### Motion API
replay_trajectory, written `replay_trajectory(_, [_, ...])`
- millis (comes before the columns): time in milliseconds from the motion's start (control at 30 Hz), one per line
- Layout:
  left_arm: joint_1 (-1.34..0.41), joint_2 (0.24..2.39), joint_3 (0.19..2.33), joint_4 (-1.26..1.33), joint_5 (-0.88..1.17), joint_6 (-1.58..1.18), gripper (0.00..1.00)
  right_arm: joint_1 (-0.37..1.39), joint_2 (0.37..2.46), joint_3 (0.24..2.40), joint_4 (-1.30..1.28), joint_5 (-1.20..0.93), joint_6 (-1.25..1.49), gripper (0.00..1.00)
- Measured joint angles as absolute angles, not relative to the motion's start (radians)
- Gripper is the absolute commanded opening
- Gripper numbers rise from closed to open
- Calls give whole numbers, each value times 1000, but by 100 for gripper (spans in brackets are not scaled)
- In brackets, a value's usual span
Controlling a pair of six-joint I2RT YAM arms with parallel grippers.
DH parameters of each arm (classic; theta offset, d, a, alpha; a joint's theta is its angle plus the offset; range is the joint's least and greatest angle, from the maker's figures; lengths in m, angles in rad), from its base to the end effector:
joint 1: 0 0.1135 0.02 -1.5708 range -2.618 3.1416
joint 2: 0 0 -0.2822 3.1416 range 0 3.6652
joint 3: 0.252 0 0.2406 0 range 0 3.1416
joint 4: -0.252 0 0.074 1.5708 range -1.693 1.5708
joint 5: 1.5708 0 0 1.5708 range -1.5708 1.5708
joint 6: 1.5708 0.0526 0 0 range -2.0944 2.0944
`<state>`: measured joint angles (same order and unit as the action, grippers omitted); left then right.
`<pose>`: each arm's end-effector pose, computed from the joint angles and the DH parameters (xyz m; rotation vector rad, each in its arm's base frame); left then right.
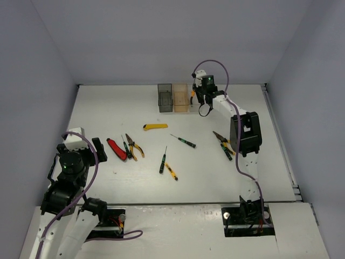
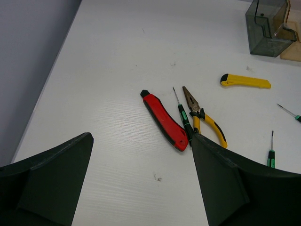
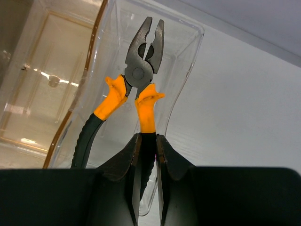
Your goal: Sort the tools into containers
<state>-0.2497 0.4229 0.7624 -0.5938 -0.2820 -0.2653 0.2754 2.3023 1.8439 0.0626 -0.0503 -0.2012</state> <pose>0.0839 -0.0063 0.3322 -0.2122 1.8037 -0.1077 0.5389 0.1550 0.2254 -0.4963 1.9037 0.0980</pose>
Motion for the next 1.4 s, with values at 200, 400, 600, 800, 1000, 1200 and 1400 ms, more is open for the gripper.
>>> replay_trajectory(200, [-250, 423, 762, -594, -282, -265, 82, 269, 2314, 1844, 63, -54, -195, 13])
replay_trajectory(400, [-250, 424, 762, -594, -282, -265, 82, 269, 2316, 1844, 68, -73, -185, 43])
replay_trajectory(600, [-250, 424, 762, -594, -282, -265, 82, 269, 2316, 1844, 73, -80, -183, 50])
replay_trajectory(800, [-250, 426, 762, -594, -282, -265, 82, 268, 2224, 1740, 85, -74, -182, 49])
replay_trajectory(1000, [-250, 425, 762, -594, -281, -265, 82, 247, 1885, 1437, 88, -67, -148, 51])
replay_trajectory(1200, [-250, 423, 762, -594, -282, -265, 82, 231, 1593, 1183, 121, 7, -2, 54])
replay_trajectory(1400, [-252, 409, 762, -594, -285, -265, 82, 221, 1549, 938, 99, 62, 187, 61])
